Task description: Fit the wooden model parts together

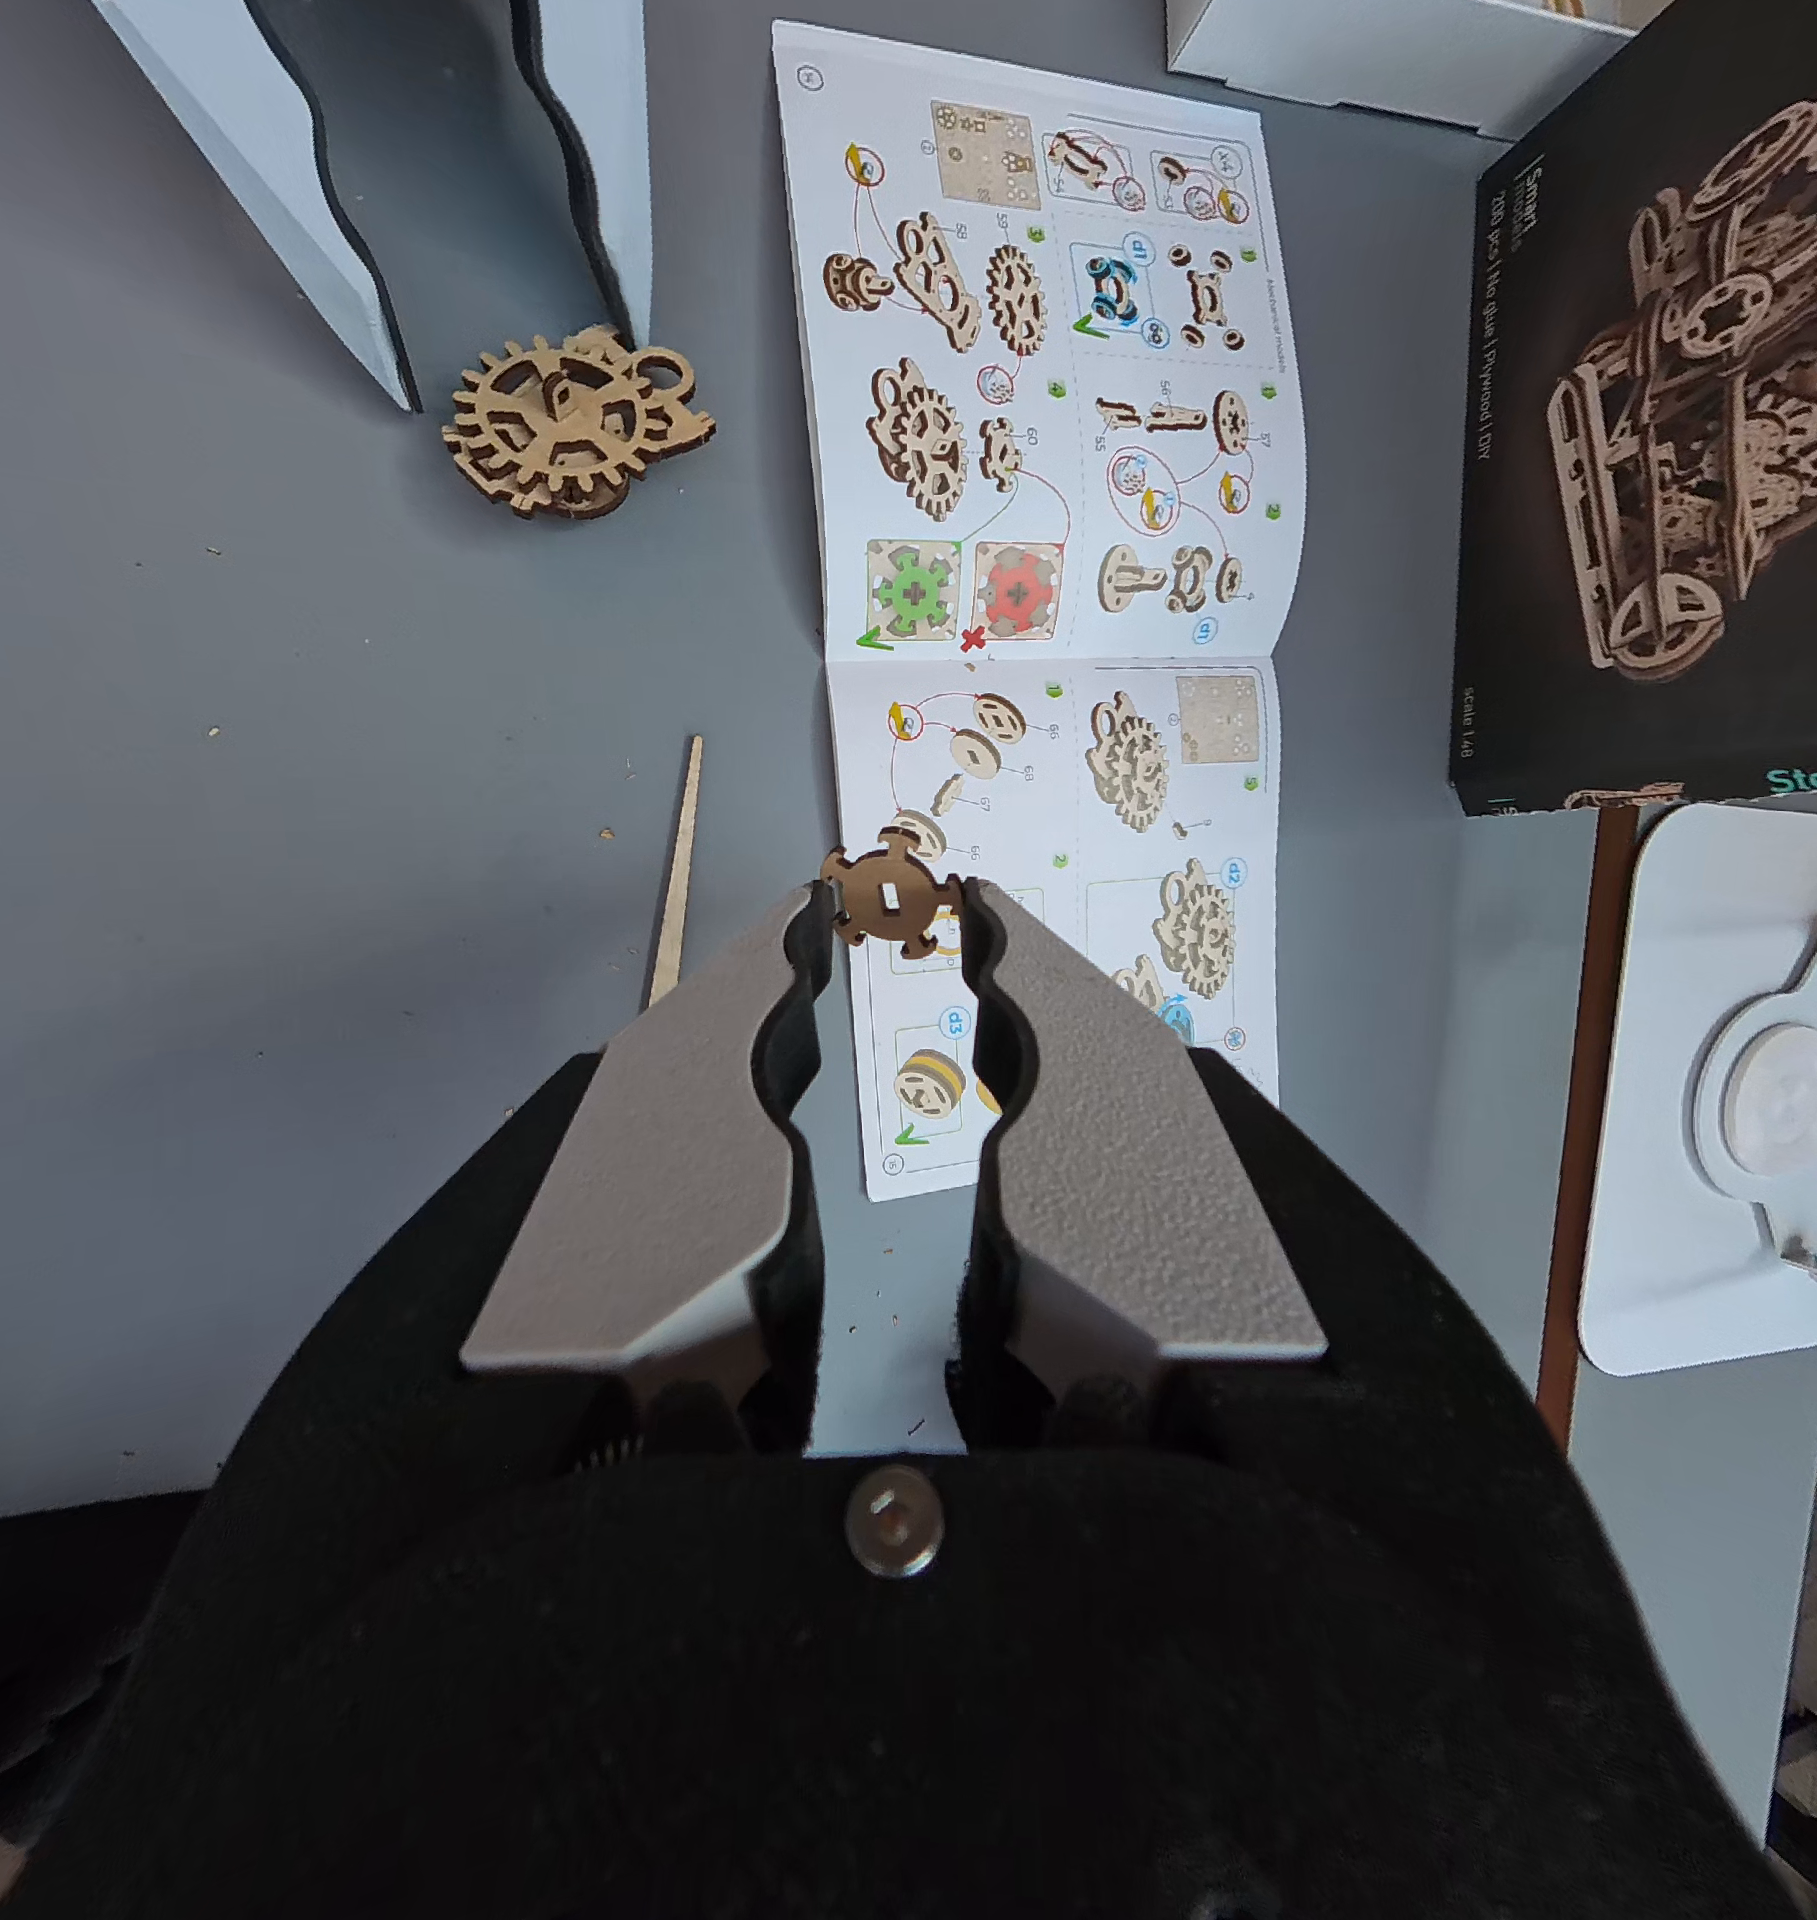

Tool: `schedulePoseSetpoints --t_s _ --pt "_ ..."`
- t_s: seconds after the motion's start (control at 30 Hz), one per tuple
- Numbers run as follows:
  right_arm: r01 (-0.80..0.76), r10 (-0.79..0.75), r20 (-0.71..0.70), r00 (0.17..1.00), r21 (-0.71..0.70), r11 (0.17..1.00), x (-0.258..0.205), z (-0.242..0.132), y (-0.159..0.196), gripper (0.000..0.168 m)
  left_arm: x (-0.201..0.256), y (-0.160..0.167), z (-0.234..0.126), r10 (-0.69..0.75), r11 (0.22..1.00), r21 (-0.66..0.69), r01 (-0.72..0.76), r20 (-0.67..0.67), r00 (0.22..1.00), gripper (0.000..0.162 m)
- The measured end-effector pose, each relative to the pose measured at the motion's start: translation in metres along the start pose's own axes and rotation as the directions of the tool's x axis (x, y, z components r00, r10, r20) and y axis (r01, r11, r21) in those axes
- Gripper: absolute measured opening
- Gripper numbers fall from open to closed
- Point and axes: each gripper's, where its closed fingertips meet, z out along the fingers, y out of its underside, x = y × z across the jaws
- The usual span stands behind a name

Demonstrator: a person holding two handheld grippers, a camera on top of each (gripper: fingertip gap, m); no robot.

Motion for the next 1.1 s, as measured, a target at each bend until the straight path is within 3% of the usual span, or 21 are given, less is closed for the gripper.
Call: schedulePoseSetpoints --t_s 0.13,0.33,0.43,0.57,0.93,1.1 --pt "0.002 -0.002 0.0 1.0 -0.002 1.0 0.0 0.0 0.0 0.023 0.01 0.0 -0.002 0.015 1.0 0.004 -0.015 -0.054 0.998 0.03" --pt "0.001 -0.001 0.001 1.0 -0.006 1.0 0.0 0.001 0.002 0.024 0.017 -0.009 -0.014 -0.001 0.997 0.08 0.01 -0.113 0.994 0.027" --pt "0.0 0.0 0.001 1.0 -0.006 1.0 0.001 0.001 0.002 0.024 -0.001 -0.014 -0.021 -0.006 0.991 0.13 0.008 -0.017 1.0 0.041" --pt "-0.001 0.001 0.003 1.0 -0.006 1.0 0.001 0.002 0.003 0.024 -0.001 -0.022 -0.018 0.029 0.987 0.161 -0.026 -0.016 0.999 0.065" --pt "0.012 -0.012 0.004 1.0 -0.006 1.0 -0.002 0.002 0.0 0.023 0.002 -0.008 0.008 0.106 0.994 0.005 -0.106 -0.107 0.989 0.068" --pt "0.014 -0.014 -0.003 1.0 -0.007 1.0 -0.001 0.0 0.0 0.024 0.007 -0.006 0.004 0.102 0.995 0.01 -0.101 -0.123 0.987 0.06"
